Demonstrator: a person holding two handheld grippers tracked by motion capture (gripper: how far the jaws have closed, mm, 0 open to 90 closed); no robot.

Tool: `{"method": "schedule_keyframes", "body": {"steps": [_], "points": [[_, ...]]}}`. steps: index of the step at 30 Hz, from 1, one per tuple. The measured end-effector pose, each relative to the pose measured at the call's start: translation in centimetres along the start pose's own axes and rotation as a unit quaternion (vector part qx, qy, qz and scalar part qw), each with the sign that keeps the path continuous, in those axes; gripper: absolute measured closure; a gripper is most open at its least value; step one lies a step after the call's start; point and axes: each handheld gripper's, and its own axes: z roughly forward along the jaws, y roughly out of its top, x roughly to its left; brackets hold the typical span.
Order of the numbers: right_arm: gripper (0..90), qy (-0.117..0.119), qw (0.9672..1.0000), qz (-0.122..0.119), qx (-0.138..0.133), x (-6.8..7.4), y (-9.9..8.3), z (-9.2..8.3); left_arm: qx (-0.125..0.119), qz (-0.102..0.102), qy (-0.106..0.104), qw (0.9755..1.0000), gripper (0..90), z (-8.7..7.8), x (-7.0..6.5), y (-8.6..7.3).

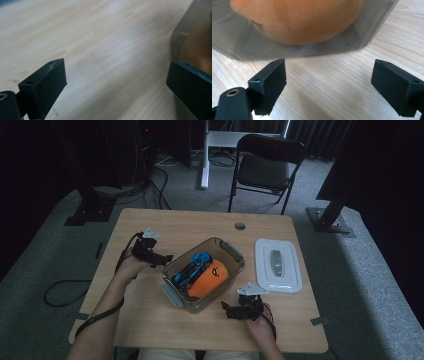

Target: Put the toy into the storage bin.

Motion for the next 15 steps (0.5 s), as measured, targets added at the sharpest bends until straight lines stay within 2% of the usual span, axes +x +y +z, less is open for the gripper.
{"method": "schedule_keyframes", "body": {"steps": [2,6,7,11,15], "points": [[12.4,-0.001,1.0000,0.001,-0.001,-0.1,0.2,0.1,0.005,-0.007,-0.001,1.0000,3.1,0.7,0.1,-0.4],[12.4,-0.001,1.0000,0.003,-0.002,-0.2,0.4,0.3,0.017,-0.003,0.001,0.9998,3.1,1.9,0.0,-0.8],[12.4,-0.002,1.0000,0.003,-0.001,-0.2,0.5,0.3,0.021,0.007,-0.001,0.9998,3.1,2.5,-0.4,-0.9],[12.4,-0.006,1.0000,0.006,0.003,-0.5,0.7,0.7,0.023,0.003,-0.007,0.9997,3.0,3.5,-0.9,-1.0],[12.4,-0.011,0.9999,0.007,0.005,-0.9,0.9,1.0,0.024,0.013,-0.017,0.9995,2.4,4.0,-1.6,-1.0]]}}
